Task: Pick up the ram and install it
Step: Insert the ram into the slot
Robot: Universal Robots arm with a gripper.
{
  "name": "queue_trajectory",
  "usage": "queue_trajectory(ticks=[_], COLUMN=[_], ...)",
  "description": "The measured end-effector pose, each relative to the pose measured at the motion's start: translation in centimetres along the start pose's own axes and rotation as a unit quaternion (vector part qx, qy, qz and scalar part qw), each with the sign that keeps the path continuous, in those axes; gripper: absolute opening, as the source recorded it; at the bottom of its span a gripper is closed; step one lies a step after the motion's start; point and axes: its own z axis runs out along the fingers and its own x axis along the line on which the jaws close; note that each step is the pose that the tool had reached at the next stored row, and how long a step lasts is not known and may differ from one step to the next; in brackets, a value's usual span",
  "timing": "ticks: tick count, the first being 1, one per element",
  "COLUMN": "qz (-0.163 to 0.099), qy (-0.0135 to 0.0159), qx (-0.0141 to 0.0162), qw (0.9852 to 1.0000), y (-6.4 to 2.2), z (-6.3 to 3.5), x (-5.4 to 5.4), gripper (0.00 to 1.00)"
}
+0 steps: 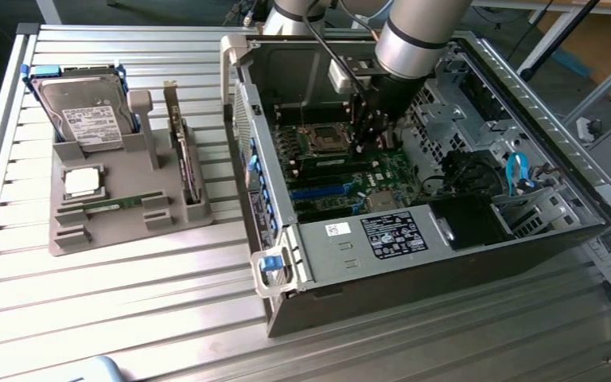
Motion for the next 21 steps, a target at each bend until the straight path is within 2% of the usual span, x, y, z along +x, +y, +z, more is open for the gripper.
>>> queue_trajectory(ticks=[21], qz=[0.000], qy=[0.0000], qx=[0.0000], qw=[1.0000], y=[-0.06], z=[0.22], x=[0.09], gripper=[0.12])
